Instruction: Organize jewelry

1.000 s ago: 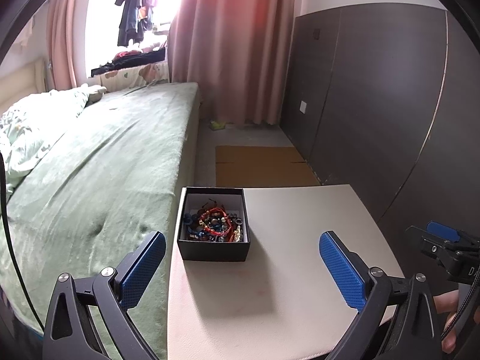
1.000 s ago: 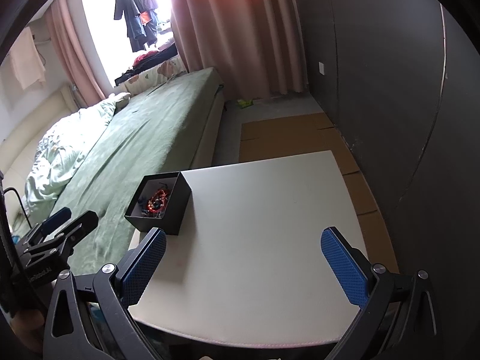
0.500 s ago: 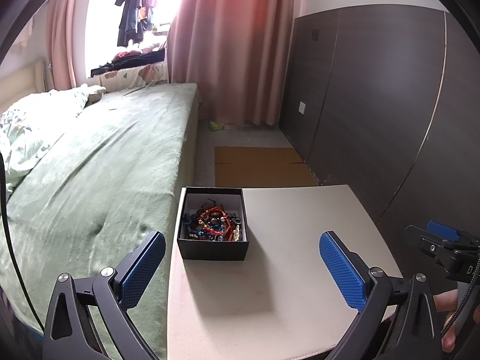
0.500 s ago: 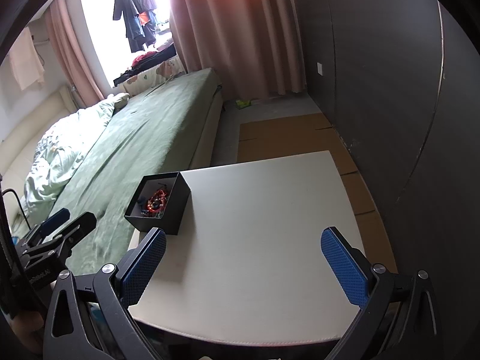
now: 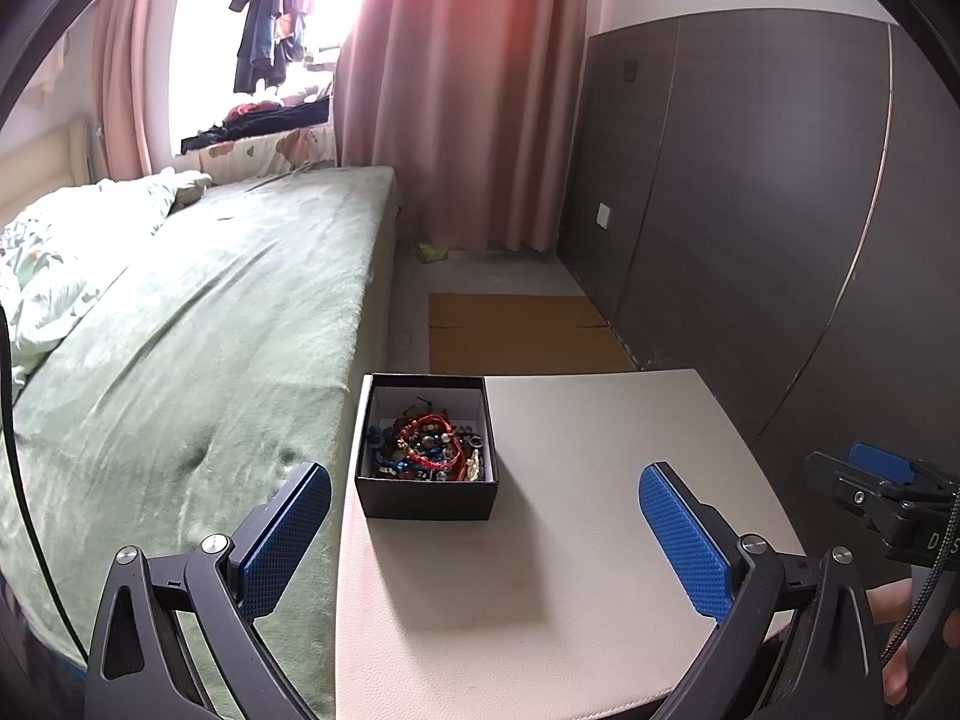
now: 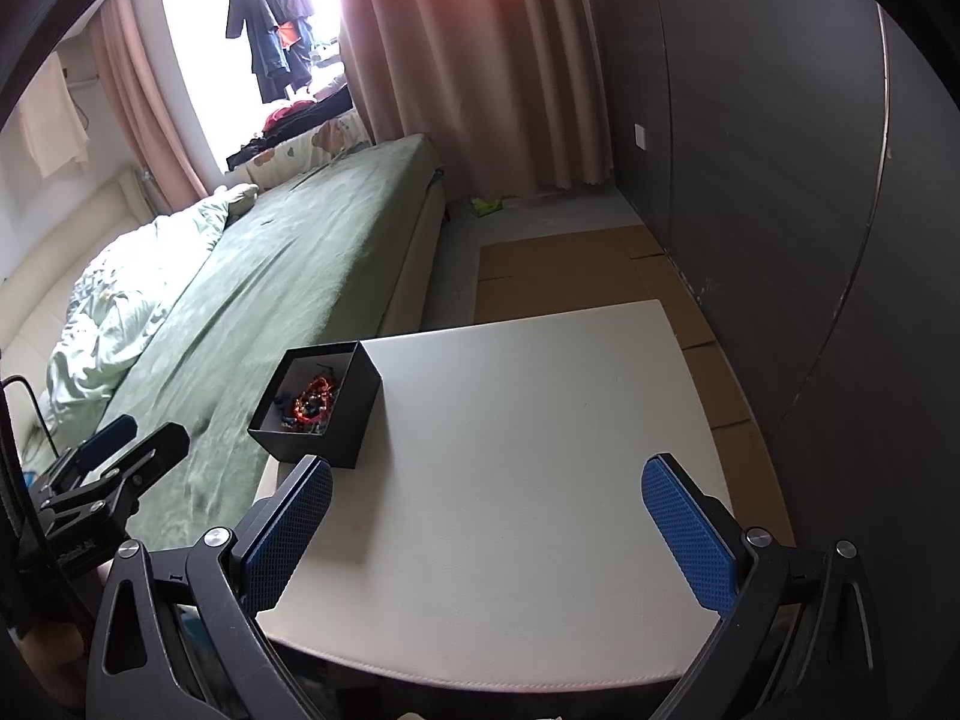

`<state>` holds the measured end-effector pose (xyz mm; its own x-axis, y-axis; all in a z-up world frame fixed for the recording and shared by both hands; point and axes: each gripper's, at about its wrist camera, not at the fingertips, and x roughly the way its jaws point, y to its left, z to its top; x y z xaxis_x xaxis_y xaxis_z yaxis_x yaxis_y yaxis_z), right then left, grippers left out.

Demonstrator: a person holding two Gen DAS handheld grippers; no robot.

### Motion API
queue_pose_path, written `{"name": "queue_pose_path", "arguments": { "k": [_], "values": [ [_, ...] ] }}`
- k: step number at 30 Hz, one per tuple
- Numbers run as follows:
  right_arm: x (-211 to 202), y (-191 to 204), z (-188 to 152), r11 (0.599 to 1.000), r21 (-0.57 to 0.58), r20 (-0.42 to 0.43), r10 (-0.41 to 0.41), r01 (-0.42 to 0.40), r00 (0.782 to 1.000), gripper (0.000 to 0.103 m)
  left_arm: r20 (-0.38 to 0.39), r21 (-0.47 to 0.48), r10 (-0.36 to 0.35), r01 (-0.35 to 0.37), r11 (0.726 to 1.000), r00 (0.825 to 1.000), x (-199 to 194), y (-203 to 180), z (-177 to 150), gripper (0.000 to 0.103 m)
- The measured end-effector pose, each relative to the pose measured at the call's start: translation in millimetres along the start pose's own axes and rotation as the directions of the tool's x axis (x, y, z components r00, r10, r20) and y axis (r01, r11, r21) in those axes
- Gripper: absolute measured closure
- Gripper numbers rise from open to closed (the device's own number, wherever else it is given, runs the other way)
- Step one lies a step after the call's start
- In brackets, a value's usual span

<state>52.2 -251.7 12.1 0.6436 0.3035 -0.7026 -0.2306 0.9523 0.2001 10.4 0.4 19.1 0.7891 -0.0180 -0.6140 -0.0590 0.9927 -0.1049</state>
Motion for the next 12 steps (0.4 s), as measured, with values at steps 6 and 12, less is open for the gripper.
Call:
{"name": "queue_pose_path", "arguments": {
  "k": [6, 12],
  "values": [
    [1.9, 1.8, 0.2, 1.000, -0.002, -0.009, -0.006, 0.006, 1.000, 0.000, 0.000, 0.004, 0.002, -0.002, 1.000, 1.000, 0.1, 0.3, 0.6, 0.001],
    [3.0, 1.4, 1.5, 1.000, 0.008, -0.012, -0.009, 0.010, 1.000, 0.000, 0.000, 0.003, 0.001, -0.001, 1.000, 1.000, 0.3, 0.9, 0.7, 0.001]
  ]
}}
